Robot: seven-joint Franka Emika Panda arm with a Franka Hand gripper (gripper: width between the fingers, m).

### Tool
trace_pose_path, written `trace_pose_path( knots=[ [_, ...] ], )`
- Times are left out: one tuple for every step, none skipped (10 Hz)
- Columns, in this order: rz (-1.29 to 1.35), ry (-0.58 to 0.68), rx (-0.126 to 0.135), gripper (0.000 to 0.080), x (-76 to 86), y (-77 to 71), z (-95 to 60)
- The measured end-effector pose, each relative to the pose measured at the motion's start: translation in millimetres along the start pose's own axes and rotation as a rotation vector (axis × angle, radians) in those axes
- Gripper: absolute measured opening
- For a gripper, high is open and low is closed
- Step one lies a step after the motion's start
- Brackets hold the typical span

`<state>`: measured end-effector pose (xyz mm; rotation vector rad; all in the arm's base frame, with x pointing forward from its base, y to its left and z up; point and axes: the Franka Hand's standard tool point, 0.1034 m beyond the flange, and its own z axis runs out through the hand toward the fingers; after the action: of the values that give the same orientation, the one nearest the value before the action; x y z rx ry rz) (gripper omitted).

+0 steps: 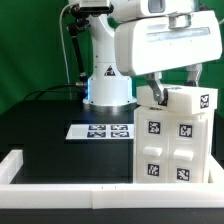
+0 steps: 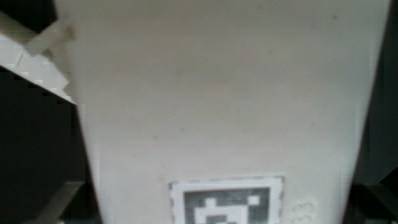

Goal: Assemble cabinet

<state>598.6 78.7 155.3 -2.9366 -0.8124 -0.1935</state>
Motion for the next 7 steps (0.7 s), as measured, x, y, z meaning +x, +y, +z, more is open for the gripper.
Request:
trace_pose_path(
  knots=[
    [0.145,0.020,0.000,0.0560,0.9,1.0,0.0],
    [0.253,0.022,0.001,0.0560,1.0,1.2,-0.2],
    [0.347,0.022,0.002,0.0560,1.2,1.3,-0.3],
    [0.466,0.027,0.001,0.0560,2.2,1.4,-0.7],
    [0.558,0.029,0.002,0.0560,2.5,1.8,-0.8],
    [0.600,0.028,0.001,0.0560,1.7,3.0,-0.3],
    [0.593,0.027,-0.002,0.0560,2.3,4.9,-0.5]
  ],
)
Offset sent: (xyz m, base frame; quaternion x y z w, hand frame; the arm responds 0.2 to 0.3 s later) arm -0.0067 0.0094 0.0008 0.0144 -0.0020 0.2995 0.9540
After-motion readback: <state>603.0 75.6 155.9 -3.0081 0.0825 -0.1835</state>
